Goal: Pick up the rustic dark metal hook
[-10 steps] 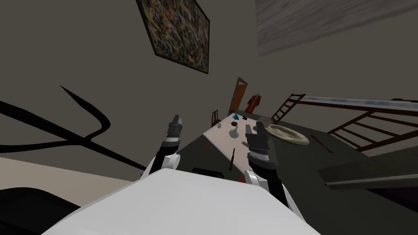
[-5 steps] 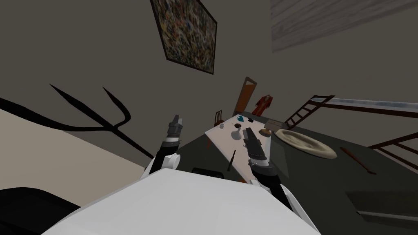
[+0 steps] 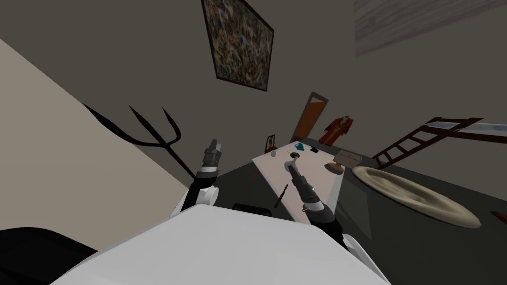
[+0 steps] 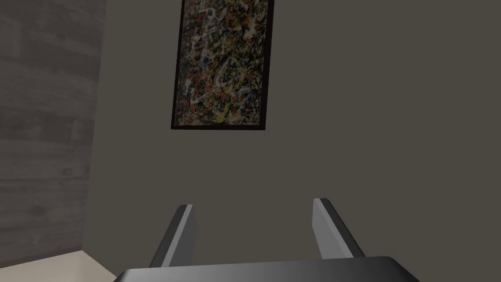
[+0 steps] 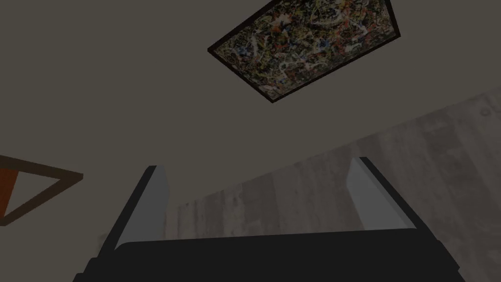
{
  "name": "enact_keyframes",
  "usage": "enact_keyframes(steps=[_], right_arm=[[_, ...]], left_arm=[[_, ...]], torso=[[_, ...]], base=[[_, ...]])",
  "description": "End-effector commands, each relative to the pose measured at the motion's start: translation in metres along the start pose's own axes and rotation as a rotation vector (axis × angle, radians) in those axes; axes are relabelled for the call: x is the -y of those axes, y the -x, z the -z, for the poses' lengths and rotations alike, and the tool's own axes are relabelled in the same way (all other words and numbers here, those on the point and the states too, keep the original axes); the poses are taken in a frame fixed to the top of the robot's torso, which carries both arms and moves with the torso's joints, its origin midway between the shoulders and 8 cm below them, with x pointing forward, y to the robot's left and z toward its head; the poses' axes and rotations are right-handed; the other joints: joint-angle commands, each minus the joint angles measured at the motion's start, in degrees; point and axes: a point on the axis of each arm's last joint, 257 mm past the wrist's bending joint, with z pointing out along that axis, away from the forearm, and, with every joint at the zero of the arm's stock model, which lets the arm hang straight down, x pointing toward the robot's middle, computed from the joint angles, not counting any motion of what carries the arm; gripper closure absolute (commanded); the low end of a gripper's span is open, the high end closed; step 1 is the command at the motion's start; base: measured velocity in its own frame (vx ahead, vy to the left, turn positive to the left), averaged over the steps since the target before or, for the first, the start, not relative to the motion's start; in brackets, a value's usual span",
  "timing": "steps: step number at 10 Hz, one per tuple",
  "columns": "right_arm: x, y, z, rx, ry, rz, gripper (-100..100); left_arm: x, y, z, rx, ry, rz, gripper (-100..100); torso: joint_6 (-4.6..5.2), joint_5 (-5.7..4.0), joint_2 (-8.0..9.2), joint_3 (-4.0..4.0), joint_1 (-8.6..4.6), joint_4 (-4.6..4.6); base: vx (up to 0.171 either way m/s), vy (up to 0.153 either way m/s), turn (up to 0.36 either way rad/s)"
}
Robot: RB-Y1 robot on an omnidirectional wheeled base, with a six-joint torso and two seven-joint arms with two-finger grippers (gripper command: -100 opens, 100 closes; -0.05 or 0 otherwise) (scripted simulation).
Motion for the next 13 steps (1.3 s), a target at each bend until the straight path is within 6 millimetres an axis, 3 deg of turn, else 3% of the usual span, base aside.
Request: enact_keyframes(steps=[1,4,5,6,7,8,9,10,11,12,13], right_arm=[[0.006,-0.011,0.006,-0.045,-0.016,0.044,-100],[0.034,-0.043,0.033,-0.18,-0.075,0.147,-100],[0.034,-0.045,0.034,-0.188,-0.073,0.159,-100],[0.05,-0.06,0.05,-0.257,-0.106,0.206,-100],[0.05,-0.062,0.051,-0.266,-0.103,0.218,-100],[0.067,-0.076,0.07,-0.338,-0.137,0.264,-100],[0.067,-0.079,0.071,-0.349,-0.133,0.279,-100],[0.085,-0.091,0.092,-0.422,-0.167,0.324,-100],[0.086,-0.094,0.094,-0.436,-0.164,0.34,-100],[0.104,-0.105,0.117,-0.508,-0.2,0.381,-100],[0.105,-0.108,0.12,-0.526,-0.196,0.401,-100]], left_arm=[[0.0,0.0,0.0,0.0,0.0,0.0,0],[0.0,0.0,0.0,0.0,0.0,0.0,0],[0.0,0.0,0.0,0.0,0.0,0.0,0],[0.0,0.0,0.0,0.0,0.0,0.0,0],[0.0,0.0,0.0,0.0,0.0,0.0,0],[0.0,0.0,0.0,0.0,0.0,0.0,0],[0.0,0.0,0.0,0.0,0.0,0.0,0],[0.0,0.0,0.0,0.0,0.0,0.0,0],[0.0,0.0,0.0,0.0,0.0,0.0,0],[0.0,0.0,0.0,0.0,0.0,0.0,0],[0.0,0.0,0.0,0.0,0.0,0.0,0]], torso=[[0.0,0.0,0.0,0.0,0.0,0.0],[0.05,0.02,-0.04,-0.02,0.13,0.0],[0.02,0.03,-0.05,-0.02,0.15,-0.01],[0.06,0.03,-0.07,-0.04,0.15,-0.01],[0.01,0.02,-0.07,-0.04,0.12,-0.01],[0.06,0.02,-0.09,-0.04,0.13,-0.01],[0.02,0.02,-0.04,-0.02,0.14,0.0],[0.06,0.02,-0.08,-0.03,0.13,0.0],[0.02,0.02,-0.06,-0.03,0.12,-0.01],[0.08,0.02,-0.09,-0.05,0.13,-0.01],[0.01,0.03,-0.09,-0.05,0.15,-0.01]], base=[[-0.057,-0.081,0.161],[-0.053,-0.053,0.246],[-0.044,-0.047,0.139],[-0.05,-0.053,0.299],[-0.044,-0.049,0.189],[-0.064,-0.044,0.32],[-0.052,-0.045,0.186],[-0.057,-0.044,0.365],[-0.046,-0.044,0.177],[-0.054,-0.027,0.375],[-0.052,-0.028,0.162]])
